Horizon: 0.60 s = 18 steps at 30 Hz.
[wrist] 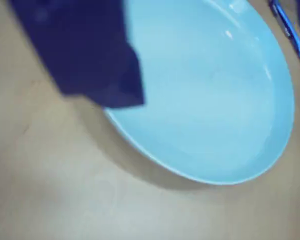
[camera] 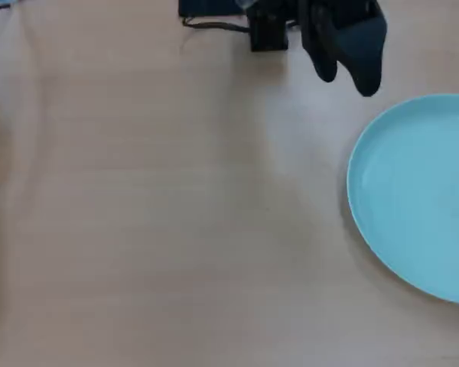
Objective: Move the green bowl from right to left
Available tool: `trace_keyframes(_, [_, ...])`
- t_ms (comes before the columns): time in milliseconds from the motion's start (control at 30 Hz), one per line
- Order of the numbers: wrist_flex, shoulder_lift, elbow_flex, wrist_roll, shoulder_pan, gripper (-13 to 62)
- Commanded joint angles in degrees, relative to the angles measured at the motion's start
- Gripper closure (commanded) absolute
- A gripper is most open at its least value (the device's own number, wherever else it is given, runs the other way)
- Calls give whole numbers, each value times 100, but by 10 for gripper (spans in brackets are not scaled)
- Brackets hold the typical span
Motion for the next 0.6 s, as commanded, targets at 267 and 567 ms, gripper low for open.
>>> trace_keyframes(267, [-352,158,-211,352,26,101])
trace_keyframes(567, [-343,149,-211,352,26,101])
